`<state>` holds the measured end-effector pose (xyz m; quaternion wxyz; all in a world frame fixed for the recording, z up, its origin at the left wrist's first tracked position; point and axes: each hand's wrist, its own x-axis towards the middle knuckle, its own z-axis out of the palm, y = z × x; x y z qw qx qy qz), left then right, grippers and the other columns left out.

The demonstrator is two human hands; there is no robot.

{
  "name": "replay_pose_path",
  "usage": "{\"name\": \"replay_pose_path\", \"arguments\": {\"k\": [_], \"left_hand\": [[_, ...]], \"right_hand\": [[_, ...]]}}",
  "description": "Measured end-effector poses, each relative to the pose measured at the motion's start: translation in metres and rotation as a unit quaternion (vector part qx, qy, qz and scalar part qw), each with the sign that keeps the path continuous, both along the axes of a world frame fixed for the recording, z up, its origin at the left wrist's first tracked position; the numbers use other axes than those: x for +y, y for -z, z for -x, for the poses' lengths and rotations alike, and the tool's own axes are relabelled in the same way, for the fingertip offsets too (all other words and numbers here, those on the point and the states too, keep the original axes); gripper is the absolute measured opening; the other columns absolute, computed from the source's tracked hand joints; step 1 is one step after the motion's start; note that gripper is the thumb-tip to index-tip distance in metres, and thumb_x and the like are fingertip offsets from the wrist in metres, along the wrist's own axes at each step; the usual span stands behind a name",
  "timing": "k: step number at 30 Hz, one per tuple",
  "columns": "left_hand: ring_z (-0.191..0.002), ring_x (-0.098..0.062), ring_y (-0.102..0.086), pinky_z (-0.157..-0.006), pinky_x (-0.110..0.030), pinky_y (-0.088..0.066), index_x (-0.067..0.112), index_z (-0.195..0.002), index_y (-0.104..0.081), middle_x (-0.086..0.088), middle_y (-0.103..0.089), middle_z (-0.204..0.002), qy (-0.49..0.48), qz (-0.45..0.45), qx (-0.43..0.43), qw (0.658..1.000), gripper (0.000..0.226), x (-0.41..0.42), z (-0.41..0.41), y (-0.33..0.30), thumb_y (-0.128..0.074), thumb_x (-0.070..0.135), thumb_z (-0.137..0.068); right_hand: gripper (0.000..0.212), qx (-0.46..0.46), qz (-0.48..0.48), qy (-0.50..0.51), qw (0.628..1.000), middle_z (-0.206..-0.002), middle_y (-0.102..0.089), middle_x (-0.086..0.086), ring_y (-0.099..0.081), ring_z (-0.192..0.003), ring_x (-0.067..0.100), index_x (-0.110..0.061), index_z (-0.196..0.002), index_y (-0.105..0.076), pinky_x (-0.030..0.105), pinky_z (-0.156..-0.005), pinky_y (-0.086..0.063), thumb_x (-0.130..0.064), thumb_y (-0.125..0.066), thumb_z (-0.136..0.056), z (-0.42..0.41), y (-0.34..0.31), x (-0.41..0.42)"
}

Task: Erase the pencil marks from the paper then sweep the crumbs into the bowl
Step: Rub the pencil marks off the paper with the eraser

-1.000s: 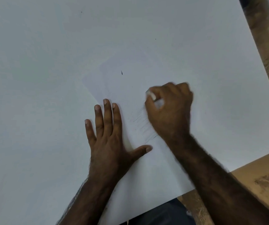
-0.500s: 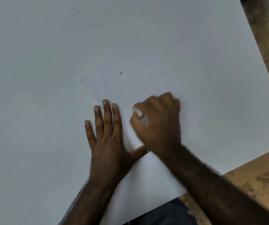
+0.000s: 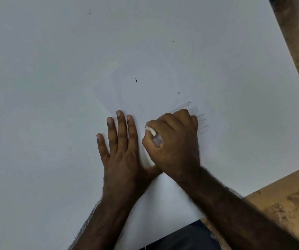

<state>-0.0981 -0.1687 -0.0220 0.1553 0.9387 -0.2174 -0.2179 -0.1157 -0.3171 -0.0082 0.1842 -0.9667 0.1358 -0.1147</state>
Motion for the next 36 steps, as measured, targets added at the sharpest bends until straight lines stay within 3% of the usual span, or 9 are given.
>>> {"name": "replay_pose_path", "arguments": {"k": [8,15,21,24,27,28,31,34,36], "left_hand": [[-0.164,-0.024,0.029,-0.132,-0.058,0.014,0.018,-0.171,0.018,-0.001,0.03,-0.178,0.0,0.001,-0.003,1.0,0.145,-0.001,0.0,-0.001,-0.04,0.106,-0.072],[-0.166,-0.029,0.022,-0.133,-0.064,0.006,0.013,-0.173,0.009,-0.007,0.022,-0.18,0.002,0.003,-0.02,1.0,0.136,0.001,0.002,0.003,-0.042,0.097,-0.079],[-0.166,-0.026,0.024,-0.133,-0.062,0.009,0.016,-0.172,0.013,-0.003,0.025,-0.18,0.003,0.008,-0.02,1.0,0.145,0.0,0.002,0.004,-0.044,0.105,-0.073],[-0.167,-0.028,0.022,-0.133,-0.063,0.006,0.014,-0.173,0.011,-0.005,0.022,-0.18,0.002,0.0,-0.015,1.0,0.144,0.0,0.002,0.003,-0.04,0.105,-0.074],[-0.167,-0.03,0.02,-0.132,-0.066,0.003,0.013,-0.173,0.008,-0.008,0.019,-0.181,0.001,0.003,-0.024,1.0,0.13,0.0,0.003,0.003,-0.019,0.102,-0.082],[-0.167,-0.029,0.021,-0.132,-0.066,0.004,0.013,-0.173,0.008,-0.008,0.02,-0.181,0.0,0.002,-0.023,1.0,0.133,0.0,0.002,0.003,-0.022,0.103,-0.08],[-0.166,-0.027,0.025,-0.132,-0.06,0.011,0.015,-0.173,0.012,-0.004,0.024,-0.18,0.003,0.001,-0.017,1.0,0.144,-0.001,0.001,0.002,-0.041,0.105,-0.073],[-0.164,-0.024,0.029,-0.132,-0.055,0.017,0.017,-0.171,0.017,-0.001,0.029,-0.178,-0.001,-0.001,-0.011,1.0,0.145,-0.001,0.0,-0.001,-0.04,0.106,-0.072],[-0.164,-0.024,0.03,-0.132,-0.056,0.016,0.016,-0.171,0.018,-0.002,0.031,-0.178,-0.002,-0.008,-0.006,1.0,0.145,-0.001,0.0,-0.005,-0.038,0.106,-0.072]], "right_hand": [[0.009,-0.005,0.0,0.142,0.99,-0.088,-0.074,-0.003,-0.06,-0.092,0.029,-0.021,-0.093,-0.078,0.044,-0.08,-0.042,-0.027,-0.072,-0.091,-0.017,0.0,-0.047],[0.011,-0.007,-0.017,-0.02,1.0,-0.088,-0.074,0.001,-0.064,-0.09,0.032,-0.02,-0.094,-0.079,0.047,-0.08,-0.048,-0.028,-0.076,-0.087,-0.002,0.005,-0.001],[0.009,-0.016,-0.013,0.149,0.989,-0.09,-0.074,-0.006,-0.058,-0.095,0.027,-0.024,-0.094,-0.078,0.037,-0.081,-0.035,-0.029,-0.071,-0.092,-0.027,0.004,-0.058],[0.008,-0.011,-0.029,0.09,0.995,-0.088,-0.072,-0.003,-0.06,-0.093,0.031,-0.024,-0.094,-0.077,0.044,-0.082,-0.042,-0.029,-0.073,-0.09,-0.017,0.004,-0.025],[0.015,0.01,-0.038,-0.011,0.999,-0.094,-0.076,0.001,-0.064,-0.094,0.03,-0.019,-0.099,-0.079,0.046,-0.082,-0.048,-0.03,-0.076,-0.09,-0.001,0.006,0.007],[0.013,0.004,-0.034,-0.015,0.999,-0.093,-0.076,0.001,-0.064,-0.093,0.031,-0.019,-0.099,-0.079,0.046,-0.081,-0.048,-0.028,-0.077,-0.09,-0.001,0.006,0.004],[0.008,-0.026,-0.018,0.071,0.997,-0.089,-0.075,-0.002,-0.061,-0.092,0.033,-0.023,-0.095,-0.08,0.042,-0.08,-0.042,-0.027,-0.074,-0.091,-0.015,0.005,-0.029],[0.01,-0.016,-0.049,0.142,0.988,-0.094,-0.077,-0.008,-0.062,-0.095,0.025,-0.024,-0.098,-0.079,0.033,-0.083,-0.036,-0.032,-0.072,-0.096,-0.023,0.006,-0.052],[0.011,-0.015,-0.068,0.132,0.989,-0.095,-0.077,-0.008,-0.064,-0.094,0.024,-0.022,-0.099,-0.079,0.036,-0.085,-0.043,-0.032,-0.074,-0.098,-0.018,0.007,-0.052]]}}
